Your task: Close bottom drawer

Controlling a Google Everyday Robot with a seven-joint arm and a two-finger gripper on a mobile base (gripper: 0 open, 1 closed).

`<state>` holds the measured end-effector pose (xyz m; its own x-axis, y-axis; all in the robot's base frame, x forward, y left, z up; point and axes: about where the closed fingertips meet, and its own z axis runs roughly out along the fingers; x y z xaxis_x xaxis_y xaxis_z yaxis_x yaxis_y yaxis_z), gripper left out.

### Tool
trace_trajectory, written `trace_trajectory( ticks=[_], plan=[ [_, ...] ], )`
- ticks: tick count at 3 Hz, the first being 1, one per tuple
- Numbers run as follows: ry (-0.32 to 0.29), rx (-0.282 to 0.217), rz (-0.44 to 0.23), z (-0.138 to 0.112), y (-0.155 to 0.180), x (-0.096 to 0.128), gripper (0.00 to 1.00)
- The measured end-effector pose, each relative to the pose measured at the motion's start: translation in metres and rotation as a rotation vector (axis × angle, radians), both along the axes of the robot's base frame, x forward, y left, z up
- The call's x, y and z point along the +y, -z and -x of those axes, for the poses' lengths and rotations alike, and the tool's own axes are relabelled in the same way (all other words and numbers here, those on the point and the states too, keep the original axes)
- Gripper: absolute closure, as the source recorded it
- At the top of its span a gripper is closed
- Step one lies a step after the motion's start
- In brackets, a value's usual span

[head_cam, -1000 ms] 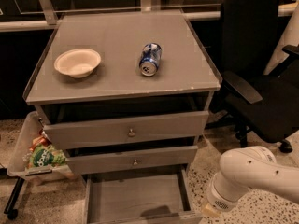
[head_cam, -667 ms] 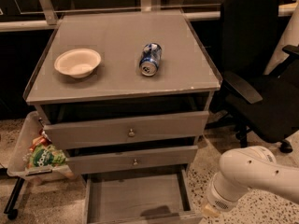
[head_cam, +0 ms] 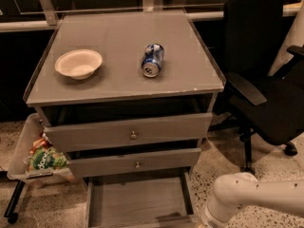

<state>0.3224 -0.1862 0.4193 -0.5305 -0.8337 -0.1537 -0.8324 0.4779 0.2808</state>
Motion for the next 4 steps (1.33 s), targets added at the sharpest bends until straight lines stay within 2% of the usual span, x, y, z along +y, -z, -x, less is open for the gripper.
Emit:
trace_trajectory(
  ticks=[1, 2, 3, 4],
  plan=[
    [0.035, 0.074, -0.030, 0.015, 0.071, 0.011, 1.00],
    [0.035, 0.074, -0.030, 0.015, 0.071, 0.011, 1.00],
    [0.047, 0.100, -0.049, 0.021, 0.095, 0.017, 1.00],
    [0.112, 0.122, -0.086, 0.021, 0.146, 0.020, 1.00]
  ],
)
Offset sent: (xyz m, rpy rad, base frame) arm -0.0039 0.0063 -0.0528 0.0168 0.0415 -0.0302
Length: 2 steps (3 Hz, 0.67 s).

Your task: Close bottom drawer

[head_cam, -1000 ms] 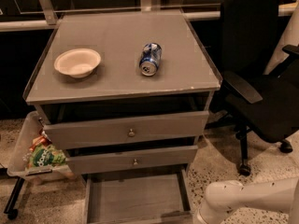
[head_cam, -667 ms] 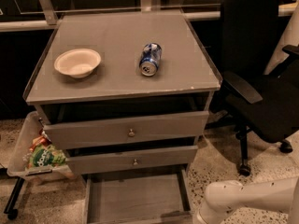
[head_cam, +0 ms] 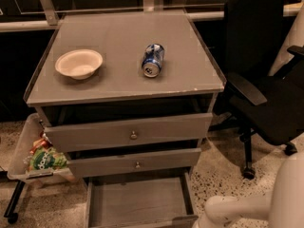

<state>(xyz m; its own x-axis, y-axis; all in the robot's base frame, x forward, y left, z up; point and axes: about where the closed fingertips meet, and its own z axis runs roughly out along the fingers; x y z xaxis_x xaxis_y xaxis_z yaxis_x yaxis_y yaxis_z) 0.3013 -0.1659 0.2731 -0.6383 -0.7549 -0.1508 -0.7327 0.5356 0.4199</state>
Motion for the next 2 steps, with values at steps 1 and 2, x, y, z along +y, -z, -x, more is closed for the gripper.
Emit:
trace_trajectory(
  ticks=[1, 2],
  plan=[
    [0.062, 0.016, -0.023, -0.002, 0.050, 0.002, 1.00],
    [0.100, 0.019, -0.026, -0.010, 0.083, 0.002, 1.00]
  ],
)
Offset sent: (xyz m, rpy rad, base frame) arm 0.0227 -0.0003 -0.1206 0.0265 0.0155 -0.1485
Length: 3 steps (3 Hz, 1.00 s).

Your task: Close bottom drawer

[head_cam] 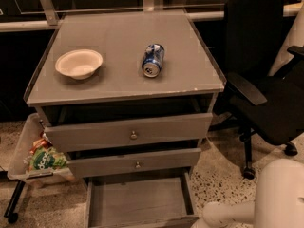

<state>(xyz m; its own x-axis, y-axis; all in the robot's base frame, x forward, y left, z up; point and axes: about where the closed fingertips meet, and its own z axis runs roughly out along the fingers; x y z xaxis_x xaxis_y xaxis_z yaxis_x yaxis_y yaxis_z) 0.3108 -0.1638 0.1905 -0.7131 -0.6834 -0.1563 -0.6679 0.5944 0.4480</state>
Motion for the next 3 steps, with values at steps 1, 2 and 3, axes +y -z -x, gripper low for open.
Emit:
trace_trajectory(
  ticks=[1, 2, 3],
  plan=[
    [0.017, -0.027, 0.012, -0.017, 0.014, -0.001, 1.00],
    [0.031, -0.055, 0.030, -0.038, 0.021, -0.006, 1.00],
    [0.041, -0.080, 0.052, -0.059, 0.026, -0.011, 1.00]
  ],
)
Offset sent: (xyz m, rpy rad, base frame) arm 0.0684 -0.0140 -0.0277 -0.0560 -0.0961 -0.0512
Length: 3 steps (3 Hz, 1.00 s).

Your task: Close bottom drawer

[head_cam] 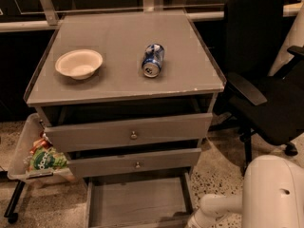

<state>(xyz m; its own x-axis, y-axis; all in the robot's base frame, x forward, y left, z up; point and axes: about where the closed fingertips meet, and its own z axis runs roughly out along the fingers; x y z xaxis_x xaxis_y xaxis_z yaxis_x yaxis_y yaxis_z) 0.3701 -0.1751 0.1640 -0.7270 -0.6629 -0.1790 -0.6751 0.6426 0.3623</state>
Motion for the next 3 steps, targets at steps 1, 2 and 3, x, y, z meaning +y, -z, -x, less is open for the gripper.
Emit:
trace_trajectory(
  ticks=[1, 2, 3],
  plan=[
    [-0.009, -0.034, 0.009, -0.0266, -0.0031, -0.0030, 1.00],
    [-0.009, -0.028, 0.001, -0.0249, -0.0011, -0.0016, 1.00],
    [0.026, -0.057, 0.002, -0.0348, 0.0025, 0.0029, 1.00]
  ],
)
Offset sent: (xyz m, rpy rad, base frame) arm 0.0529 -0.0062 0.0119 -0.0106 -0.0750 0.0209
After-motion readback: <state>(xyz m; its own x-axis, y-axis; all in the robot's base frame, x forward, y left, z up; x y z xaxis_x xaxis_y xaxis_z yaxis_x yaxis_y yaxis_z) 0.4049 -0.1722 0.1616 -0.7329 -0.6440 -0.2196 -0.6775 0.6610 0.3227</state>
